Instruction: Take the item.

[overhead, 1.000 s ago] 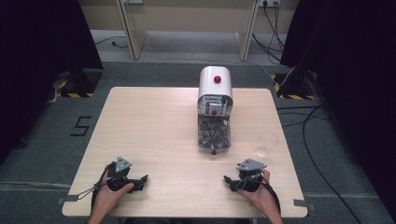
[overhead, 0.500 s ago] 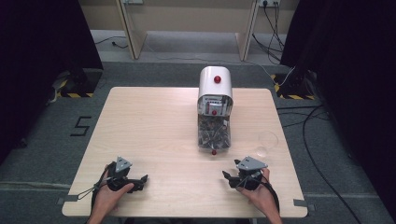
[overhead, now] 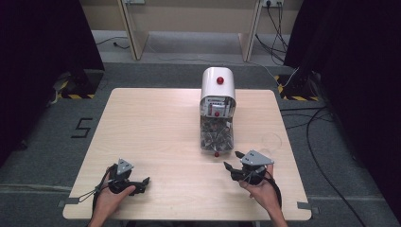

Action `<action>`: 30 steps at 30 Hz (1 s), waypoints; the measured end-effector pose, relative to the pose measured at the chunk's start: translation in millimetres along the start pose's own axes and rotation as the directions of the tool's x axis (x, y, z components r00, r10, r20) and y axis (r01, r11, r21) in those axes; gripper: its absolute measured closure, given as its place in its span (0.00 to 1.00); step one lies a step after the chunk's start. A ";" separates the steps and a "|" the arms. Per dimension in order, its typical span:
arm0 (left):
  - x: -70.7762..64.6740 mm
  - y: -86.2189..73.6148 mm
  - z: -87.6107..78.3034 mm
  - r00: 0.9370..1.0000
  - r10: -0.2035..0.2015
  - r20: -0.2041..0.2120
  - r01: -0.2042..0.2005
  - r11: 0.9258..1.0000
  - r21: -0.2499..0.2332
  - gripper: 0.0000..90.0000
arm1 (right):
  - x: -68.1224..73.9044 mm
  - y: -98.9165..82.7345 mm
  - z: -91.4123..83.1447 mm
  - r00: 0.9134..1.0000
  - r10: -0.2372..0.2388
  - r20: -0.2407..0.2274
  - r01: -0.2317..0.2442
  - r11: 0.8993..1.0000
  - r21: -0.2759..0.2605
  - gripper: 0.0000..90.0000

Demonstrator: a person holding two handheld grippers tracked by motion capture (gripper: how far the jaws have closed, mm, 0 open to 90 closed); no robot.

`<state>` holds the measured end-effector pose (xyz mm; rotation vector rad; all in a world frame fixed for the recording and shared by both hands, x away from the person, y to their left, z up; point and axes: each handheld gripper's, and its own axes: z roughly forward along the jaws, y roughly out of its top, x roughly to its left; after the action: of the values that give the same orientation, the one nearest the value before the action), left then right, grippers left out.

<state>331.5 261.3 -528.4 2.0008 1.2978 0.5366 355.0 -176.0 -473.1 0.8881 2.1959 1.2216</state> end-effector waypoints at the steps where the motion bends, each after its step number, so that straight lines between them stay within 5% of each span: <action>1: 0.0 0.0 0.0 1.000 0.000 0.000 0.000 1.000 0.000 0.00 | 0.2 1.0 0.1 1.000 0.002 -0.002 -0.002 1.000 -0.002 0.45; 30: 0.0 0.0 0.0 1.000 0.000 0.000 0.000 1.000 0.000 0.00 | -7.8 44.5 31.0 0.999 -0.037 -0.014 0.036 0.996 -0.078 0.47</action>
<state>331.5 261.3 -528.3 2.0013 1.2977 0.5366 394.6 -146.7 -449.1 0.8068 2.1510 1.2913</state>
